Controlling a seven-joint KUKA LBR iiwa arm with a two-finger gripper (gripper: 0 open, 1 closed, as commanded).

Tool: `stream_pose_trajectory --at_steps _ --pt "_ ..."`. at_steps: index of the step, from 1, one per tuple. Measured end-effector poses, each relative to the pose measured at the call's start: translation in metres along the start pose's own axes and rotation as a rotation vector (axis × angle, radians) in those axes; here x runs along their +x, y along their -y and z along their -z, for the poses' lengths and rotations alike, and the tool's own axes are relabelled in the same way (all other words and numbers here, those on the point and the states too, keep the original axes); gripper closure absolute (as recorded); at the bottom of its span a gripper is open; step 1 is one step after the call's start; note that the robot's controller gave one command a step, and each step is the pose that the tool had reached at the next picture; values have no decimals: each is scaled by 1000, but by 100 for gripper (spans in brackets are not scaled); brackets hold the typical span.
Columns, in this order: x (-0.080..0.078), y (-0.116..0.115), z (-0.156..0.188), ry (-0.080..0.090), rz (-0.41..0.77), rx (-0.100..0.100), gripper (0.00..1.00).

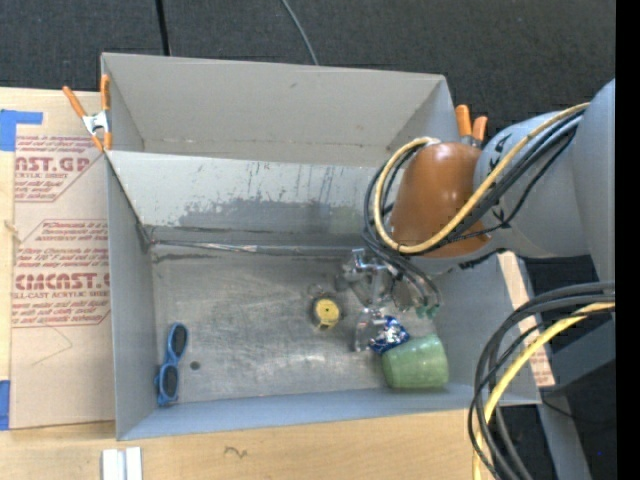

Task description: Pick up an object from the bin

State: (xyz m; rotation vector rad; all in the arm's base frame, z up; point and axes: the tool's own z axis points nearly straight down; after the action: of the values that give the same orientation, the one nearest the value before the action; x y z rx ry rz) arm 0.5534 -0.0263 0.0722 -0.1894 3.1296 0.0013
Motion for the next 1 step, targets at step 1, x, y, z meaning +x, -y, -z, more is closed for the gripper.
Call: stream_pose_trajectory --at_steps 1 --pt "-15 -31 0 -2 124 4 0"
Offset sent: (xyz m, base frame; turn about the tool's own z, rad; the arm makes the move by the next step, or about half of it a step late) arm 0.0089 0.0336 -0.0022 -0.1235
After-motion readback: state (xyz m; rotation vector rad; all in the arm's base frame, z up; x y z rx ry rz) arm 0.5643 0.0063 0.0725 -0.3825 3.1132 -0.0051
